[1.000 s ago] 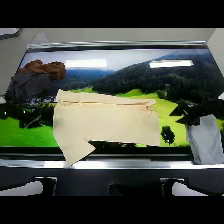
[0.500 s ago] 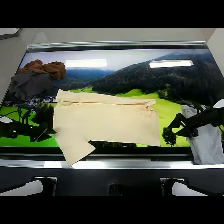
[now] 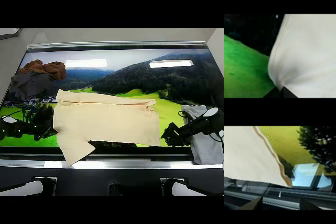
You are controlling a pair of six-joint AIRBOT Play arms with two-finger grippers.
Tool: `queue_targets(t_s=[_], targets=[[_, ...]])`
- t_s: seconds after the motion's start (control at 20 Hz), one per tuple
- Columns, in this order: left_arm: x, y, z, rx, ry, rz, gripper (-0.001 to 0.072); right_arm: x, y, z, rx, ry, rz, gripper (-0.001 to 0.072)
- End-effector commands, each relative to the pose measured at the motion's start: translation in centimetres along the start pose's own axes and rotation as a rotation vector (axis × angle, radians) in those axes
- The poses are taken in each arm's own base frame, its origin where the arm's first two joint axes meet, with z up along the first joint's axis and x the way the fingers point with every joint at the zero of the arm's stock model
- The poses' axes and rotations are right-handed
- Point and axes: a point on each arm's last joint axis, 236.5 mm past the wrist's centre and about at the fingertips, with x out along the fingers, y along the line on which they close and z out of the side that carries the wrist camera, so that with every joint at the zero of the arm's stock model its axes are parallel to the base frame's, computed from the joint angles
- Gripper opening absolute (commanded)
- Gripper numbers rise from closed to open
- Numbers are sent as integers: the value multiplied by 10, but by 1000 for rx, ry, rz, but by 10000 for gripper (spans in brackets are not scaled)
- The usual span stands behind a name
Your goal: Fold the shirts.
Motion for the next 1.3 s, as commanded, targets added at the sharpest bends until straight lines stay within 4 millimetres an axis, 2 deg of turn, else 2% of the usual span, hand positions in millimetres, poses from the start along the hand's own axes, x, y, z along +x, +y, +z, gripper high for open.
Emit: queue_targets(t_s=[0.0,0.1,0.25,0.3,0.35,0.4,0.45,0.5,0.55,0.6,0.65,0.7,0.75,0.8,0.85,0.9,0.95,1.0,1.05,1.1,1.15,1.2,1.25], targets=[[-3,-2,-1,14,-5,1,37,30,4,4,-39,-28,-25,557],[-5,-4,-3,18,2,-3,37,37,8,11,-44,-57,-53,552],[-5,-5,-4,18,6,-5,37,49,11,10,-26,-39,-87,544],[-5,-5,-4,18,7,-5,37,53,13,11,-38,-41,-95,495],[-6,-5,-6,19,13,-7,37,55,16,16,-42,-64,-100,385],[-7,-7,-7,22,22,-10,37,54,20,23,-31,-93,-92,152],[-10,-10,-8,38,32,-16,37,51,26,27,-21,-106,-71,42],[-18,-16,-4,73,29,-23,37,42,34,30,-48,-120,-62,40],[-34,-27,6,113,-8,-26,36,27,45,34,-99,-146,-55,40],[-61,-46,21,168,-80,-37,35,1,62,37,-184,-190,-49,39],[-96,-72,37,237,-190,-47,35,-37,87,41,-290,-285,-44,39],[-143,-104,50,313,-331,-52,35,-84,114,46,-390,-431,-44,39],[-206,-146,54,385,-510,-67,35,-144,143,47,-487,-624,-60,39],[-280,-197,45,445,-723,-113,35,-223,177,38,-580,-890,-81,40],[-357,-245,24,529,-959,-166,35,-306,208,14,-653,-1168,-96,41],[-442,-290,-16,637,-1230,-208,34,-395,236,-32,-717,-1484,-102,41],[-511,-319,-65,714,-1458,-245,35,-467,255,-95,-764,-1757,-97,41],[-565,-338,-121,767,-1649,-284,34,-512,261,-154,-782,-1944,-88,40],[-594,-347,-167,798,-1759,-310,34,-538,260,-205,-776,-2063,-68,40],[-611,-350,-205,821,-1829,-320,34,-546,255,-239,-768,-2114,-69,40],[-619,-353,-233,839,-1871,-338,33,-547,249,-259,-761,-2127,-78,40],[-623,-354,-253,859,-1899,-347,33,-544,244,-271,-759,-2126,-85,40],[-623,-354,-262,868,-1911,-350,33,-540,239,-278,-746,-2117,-82,40]])
